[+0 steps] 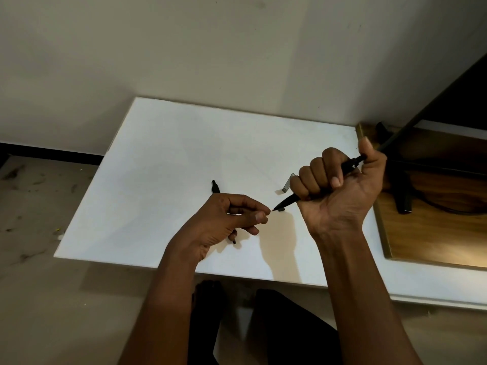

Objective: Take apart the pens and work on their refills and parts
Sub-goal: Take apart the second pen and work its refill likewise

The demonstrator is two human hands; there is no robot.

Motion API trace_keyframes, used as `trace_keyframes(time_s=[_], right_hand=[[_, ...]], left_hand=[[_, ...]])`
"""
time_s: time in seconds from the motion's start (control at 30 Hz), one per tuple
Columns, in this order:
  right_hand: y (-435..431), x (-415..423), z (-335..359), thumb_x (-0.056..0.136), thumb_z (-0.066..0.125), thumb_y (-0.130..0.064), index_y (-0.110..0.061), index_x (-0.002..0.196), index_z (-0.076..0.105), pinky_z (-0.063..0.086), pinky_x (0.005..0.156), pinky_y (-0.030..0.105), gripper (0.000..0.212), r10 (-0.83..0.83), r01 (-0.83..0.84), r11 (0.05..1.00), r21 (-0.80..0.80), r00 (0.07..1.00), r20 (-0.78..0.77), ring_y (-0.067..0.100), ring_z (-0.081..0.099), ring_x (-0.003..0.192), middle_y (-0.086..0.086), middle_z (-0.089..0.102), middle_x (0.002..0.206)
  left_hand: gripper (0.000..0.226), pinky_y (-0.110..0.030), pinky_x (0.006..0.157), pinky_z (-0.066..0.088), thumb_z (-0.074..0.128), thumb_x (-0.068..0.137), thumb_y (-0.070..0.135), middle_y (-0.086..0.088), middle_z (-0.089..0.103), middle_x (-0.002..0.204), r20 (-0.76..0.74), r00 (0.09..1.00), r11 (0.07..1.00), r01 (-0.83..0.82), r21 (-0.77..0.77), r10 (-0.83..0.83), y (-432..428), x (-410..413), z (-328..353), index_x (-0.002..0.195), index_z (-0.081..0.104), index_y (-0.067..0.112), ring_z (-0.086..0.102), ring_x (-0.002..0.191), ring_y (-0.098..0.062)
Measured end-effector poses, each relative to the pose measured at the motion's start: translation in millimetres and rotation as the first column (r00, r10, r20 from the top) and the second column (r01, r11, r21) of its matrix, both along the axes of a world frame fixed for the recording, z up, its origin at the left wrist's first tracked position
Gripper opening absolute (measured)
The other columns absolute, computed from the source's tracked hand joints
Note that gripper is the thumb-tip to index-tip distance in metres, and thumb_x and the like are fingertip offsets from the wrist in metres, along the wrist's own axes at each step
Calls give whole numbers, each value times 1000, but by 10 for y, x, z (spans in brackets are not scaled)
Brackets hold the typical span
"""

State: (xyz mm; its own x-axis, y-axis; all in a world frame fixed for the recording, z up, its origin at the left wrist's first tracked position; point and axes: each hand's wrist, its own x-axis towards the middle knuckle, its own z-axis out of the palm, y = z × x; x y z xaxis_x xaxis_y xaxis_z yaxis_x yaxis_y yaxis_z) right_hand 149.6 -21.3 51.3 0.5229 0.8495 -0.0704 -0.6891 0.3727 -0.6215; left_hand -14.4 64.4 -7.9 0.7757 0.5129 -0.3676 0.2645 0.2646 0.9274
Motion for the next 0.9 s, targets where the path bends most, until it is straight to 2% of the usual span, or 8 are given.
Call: trace_keyframes(time_s=[0.17, 0.27, 0.43, 0.57, 0.67, 0.77, 0.9], right_hand=[[3, -22, 50, 84, 37, -42, -15, 40, 34, 15, 43, 20, 52, 4, -3, 1000, -10, 998, 63, 11, 10, 37, -5, 18, 37], [12, -34, 34, 86, 39, -47, -15, 41, 34, 15, 43, 20, 55, -5, 6, 1000, -12, 998, 59, 10, 11, 37, -4, 17, 39], [2, -6, -22, 86, 39, -43, -16, 42, 35, 16, 43, 20, 52, -5, 5, 1000, 21, 1000, -20, 11, 10, 39, -4, 14, 42], [-2, 4, -43, 85, 42, -47, -17, 43, 36, 18, 41, 19, 53, -25, 27, 999, 27, 997, -69, 10, 11, 39, -5, 15, 43], [-8, 7, -54, 88, 37, -42, -17, 42, 37, 18, 42, 20, 53, -24, 27, 999, 31, 995, -99, 11, 11, 40, -5, 16, 43], [-9, 7, -69, 94, 34, -47, -17, 43, 36, 17, 42, 20, 59, -42, 46, 999, 28, 991, -129, 10, 11, 40, -5, 15, 44], [-7, 17, -69, 87, 39, -43, -17, 43, 35, 15, 42, 21, 51, -53, 57, 998, 21, 988, -144, 11, 9, 40, -5, 14, 44]], left_hand=[[16, -17, 50, 45, 78, 83, 35, 1, 80, 94, -6, 1000, 1000, 14, -4, -14, -2, 7, 2, 98, 80, 31, 76, 78, -11], [27, -18, 51, 45, 79, 74, 45, 2, 80, 95, 14, 1000, 1000, 27, -11, -27, -9, 15, 17, 98, 80, 32, 76, 78, -11], [28, -19, 52, 45, 79, 73, 45, 2, 80, 98, 40, 998, 999, 42, -20, -42, -17, 5, 28, 98, 80, 31, 76, 80, -11], [29, -19, 52, 44, 79, 73, 45, 1, 80, 99, 51, 997, 998, 58, -28, -57, -27, 6, 45, 98, 80, 30, 76, 81, -12], [28, -19, 51, 44, 79, 72, 45, 1, 80, 97, 60, 997, 998, 48, -38, -45, -31, 11, 55, 96, 81, 31, 76, 80, -12], [27, -18, 50, 44, 80, 71, 44, 1, 80, 96, 70, 997, 998, 39, -44, -36, -32, 13, 62, 95, 81, 32, 76, 79, -11], [27, -17, 49, 45, 80, 71, 44, 0, 81, 95, 77, 997, 998, 31, -48, -27, -31, 17, 69, 95, 81, 32, 76, 78, -11]])
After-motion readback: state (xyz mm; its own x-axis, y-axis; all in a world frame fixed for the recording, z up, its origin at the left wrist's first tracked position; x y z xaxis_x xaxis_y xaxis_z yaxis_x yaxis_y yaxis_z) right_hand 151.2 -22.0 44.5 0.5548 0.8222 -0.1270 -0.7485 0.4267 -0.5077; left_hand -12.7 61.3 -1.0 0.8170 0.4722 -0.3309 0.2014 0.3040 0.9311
